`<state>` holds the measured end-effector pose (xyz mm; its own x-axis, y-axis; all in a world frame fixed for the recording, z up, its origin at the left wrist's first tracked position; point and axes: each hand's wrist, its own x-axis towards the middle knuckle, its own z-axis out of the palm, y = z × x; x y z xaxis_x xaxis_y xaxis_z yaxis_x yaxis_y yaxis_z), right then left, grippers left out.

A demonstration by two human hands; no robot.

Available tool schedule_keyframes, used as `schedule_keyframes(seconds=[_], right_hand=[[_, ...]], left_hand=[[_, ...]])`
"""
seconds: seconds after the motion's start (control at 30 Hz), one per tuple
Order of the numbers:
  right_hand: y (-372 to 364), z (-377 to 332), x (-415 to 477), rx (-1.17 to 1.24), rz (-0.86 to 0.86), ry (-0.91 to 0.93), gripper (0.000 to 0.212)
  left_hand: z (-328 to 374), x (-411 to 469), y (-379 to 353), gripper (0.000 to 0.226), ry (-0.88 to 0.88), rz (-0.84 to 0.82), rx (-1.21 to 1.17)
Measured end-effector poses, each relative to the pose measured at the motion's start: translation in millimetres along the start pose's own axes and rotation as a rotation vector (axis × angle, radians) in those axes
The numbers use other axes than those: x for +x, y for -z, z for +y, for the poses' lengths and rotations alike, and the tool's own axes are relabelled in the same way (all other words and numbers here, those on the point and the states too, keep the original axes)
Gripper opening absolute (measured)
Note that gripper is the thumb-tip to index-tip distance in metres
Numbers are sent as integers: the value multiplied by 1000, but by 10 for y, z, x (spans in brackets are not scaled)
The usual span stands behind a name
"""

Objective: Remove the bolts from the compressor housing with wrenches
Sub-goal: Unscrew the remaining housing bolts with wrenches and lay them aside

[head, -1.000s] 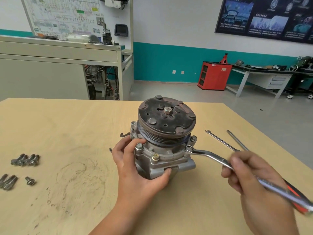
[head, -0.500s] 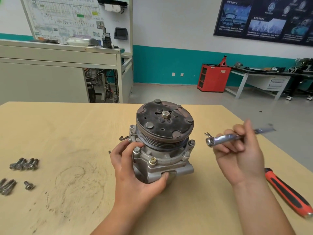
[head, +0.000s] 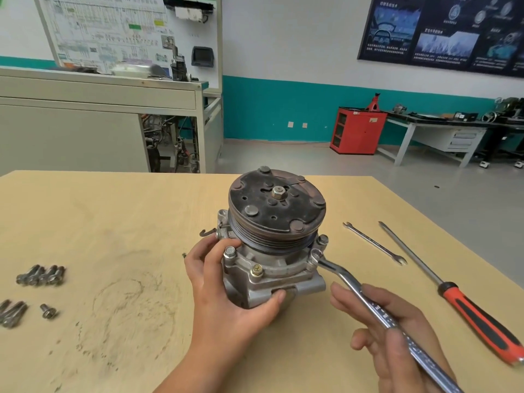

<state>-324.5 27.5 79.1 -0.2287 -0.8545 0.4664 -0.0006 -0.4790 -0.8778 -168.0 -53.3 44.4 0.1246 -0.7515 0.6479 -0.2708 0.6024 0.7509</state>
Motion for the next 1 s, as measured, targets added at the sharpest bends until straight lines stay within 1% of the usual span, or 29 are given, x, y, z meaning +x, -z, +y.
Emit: schedule_keyframes(seconds=[0.03,0.13,0.17,0.2,0.23,0.27,0.3,0.33,0.37,0.4,0.43,0.47,0.53,0.6,0.67,0.73,0.8,0.83,0.9,0.93,1.0], right_hand=[[14,16,17,-11,10,3,29],[95,26,43,-68,-68,-5,45],[120,29,56,-74,-65,2,48],[165,63,65,-35,-50,2,39],[175,57,94,36,-24,-27,23],[206,64,126,94,16,-62,21],[239,69,173,117,30,-66,30],[267,69,233,132,20,-52,32],[298,51,303,144,6,-31,26],[304,23,404,168,-23,-37,15],[330,24,512,192,-60,-52,17],[360,37,643,199,-83,-87,27],[369,75,934,213,-97,-213,27],[331,124,1175,261,-148,-356,30],[237,172,1317,343,-216,-424,23],[207,206,1327,469,-236,-393,13],[272,224,1245,731,-233,-369,10],[322,215,1163,856,-212,-357,12],[452,173,932,981,-105,-382,28],[482,160,805,1021,-72,-396,35],[522,118,586,1056,-41,-373,36]], left_hand=[[0,0,-2,75,6,0,-4],[7,0,-4,75,1,5,-13],[9,1,-5,74,3,6,-11],[9,-2,-6,74,7,7,-7],[8,-2,-8,74,11,6,-5],[11,-9,-9,74,14,6,-6],[12,-5,-11,74,11,8,-8],[12,1,-10,74,5,10,-11],[11,3,-13,74,1,9,-15],[7,4,-14,74,-2,7,-16],[1,1,-16,74,-4,7,-16],[-6,-1,-15,74,-6,8,-17],[-7,2,-17,75,-8,13,-25],[-11,2,-19,75,-6,10,-23],[-11,-3,-14,74,-6,6,-16],[3,0,-11,74,-4,2,-16],[9,7,-1,74,-5,-3,-15],[7,9,2,75,-10,-3,-13],[-1,13,-3,75,-23,-1,-9],[-3,14,-5,75,-26,1,-9],[-11,18,-8,75,-30,7,-16]])
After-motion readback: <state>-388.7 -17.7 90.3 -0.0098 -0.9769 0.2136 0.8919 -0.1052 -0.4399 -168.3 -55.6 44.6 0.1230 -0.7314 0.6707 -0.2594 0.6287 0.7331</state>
